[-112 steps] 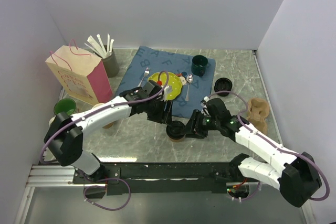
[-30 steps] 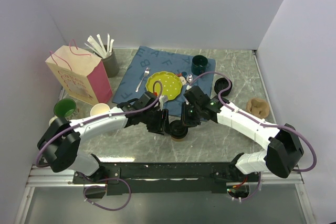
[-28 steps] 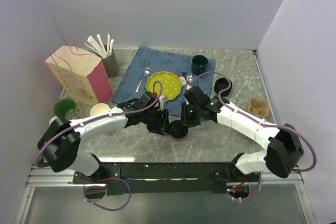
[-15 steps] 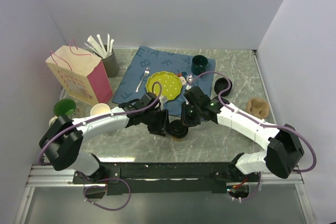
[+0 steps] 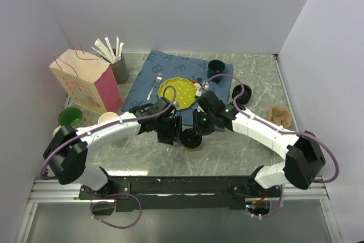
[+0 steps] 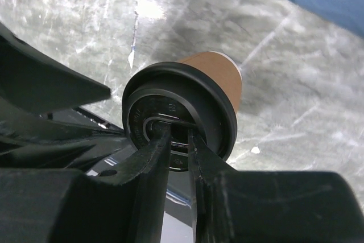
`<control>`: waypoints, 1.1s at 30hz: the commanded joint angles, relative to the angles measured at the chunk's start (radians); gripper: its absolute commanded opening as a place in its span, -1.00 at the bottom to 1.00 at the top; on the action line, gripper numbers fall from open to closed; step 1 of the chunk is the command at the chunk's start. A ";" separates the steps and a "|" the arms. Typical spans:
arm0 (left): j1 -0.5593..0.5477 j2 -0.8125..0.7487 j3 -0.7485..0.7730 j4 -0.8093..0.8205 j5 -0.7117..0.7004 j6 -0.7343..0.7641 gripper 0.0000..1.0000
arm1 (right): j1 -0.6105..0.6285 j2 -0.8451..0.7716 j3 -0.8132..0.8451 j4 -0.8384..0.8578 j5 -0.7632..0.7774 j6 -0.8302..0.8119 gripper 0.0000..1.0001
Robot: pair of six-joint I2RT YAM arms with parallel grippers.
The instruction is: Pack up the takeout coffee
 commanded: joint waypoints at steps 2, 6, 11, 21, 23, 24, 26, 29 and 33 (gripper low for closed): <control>0.030 -0.072 0.135 -0.151 -0.083 0.030 0.21 | 0.009 0.067 0.075 0.003 -0.093 -0.130 -0.48; 0.070 -0.085 0.150 -0.159 -0.080 0.045 0.21 | 0.011 0.075 0.083 0.017 -0.152 -0.193 -0.48; 0.113 -0.065 0.155 -0.137 -0.072 0.096 0.20 | 0.011 0.078 0.126 0.001 -0.192 -0.270 -0.46; 0.150 -0.047 0.104 -0.008 0.063 0.214 0.19 | 0.008 0.078 0.270 -0.071 -0.222 -0.291 -0.15; 0.150 -0.043 0.086 0.025 0.104 0.228 0.19 | 0.006 0.061 0.276 -0.086 -0.197 -0.241 -0.15; 0.150 -0.040 0.080 0.035 0.113 0.237 0.19 | 0.002 0.050 0.269 -0.095 -0.186 -0.215 -0.15; 0.150 -0.028 0.067 0.045 0.132 0.246 0.19 | -0.001 -0.002 0.218 -0.100 -0.174 -0.123 -0.12; 0.150 -0.011 0.051 0.068 0.172 0.269 0.19 | -0.017 -0.081 0.112 -0.100 -0.166 0.015 -0.10; 0.148 -0.005 0.020 0.090 0.183 0.280 0.20 | -0.024 -0.187 -0.018 -0.081 -0.193 0.115 -0.07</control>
